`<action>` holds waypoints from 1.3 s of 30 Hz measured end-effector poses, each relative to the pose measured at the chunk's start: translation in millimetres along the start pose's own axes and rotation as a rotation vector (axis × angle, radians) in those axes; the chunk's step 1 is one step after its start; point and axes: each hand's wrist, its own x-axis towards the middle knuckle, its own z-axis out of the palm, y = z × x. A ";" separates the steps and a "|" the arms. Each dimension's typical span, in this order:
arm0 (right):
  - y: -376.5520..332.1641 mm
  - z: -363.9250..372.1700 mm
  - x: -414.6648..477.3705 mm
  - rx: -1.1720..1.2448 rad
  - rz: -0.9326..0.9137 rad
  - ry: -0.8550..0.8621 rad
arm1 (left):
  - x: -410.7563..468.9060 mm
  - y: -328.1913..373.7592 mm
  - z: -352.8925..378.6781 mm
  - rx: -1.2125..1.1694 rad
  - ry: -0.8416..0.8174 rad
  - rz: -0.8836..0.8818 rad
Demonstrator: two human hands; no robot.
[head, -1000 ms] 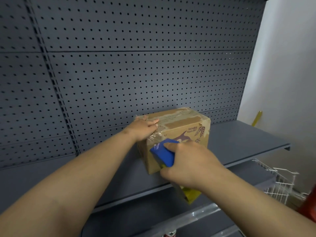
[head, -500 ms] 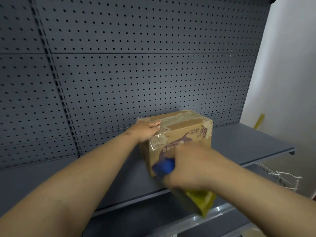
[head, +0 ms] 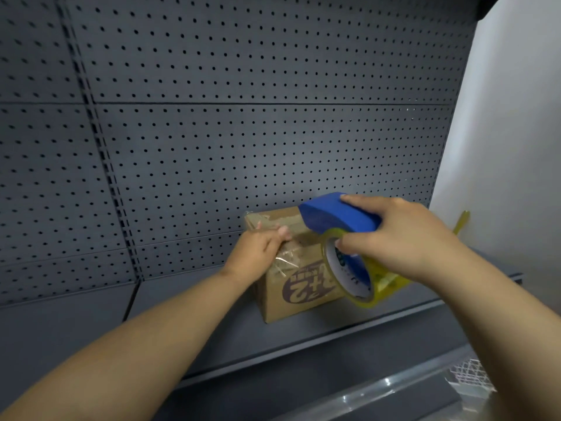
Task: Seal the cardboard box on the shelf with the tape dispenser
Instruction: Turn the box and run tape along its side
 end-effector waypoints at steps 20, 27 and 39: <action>39.5 11.9 13.6 0.229 0.038 0.029 | -8.1 -31.0 18.9 0.112 0.069 0.240; 43.2 -1.5 39.0 0.255 -0.010 0.050 | -8.1 -24.0 12.8 0.094 0.002 0.154; 64.3 5.0 101.1 0.224 -0.098 0.064 | 91.3 -25.7 -11.4 0.310 -0.330 -0.513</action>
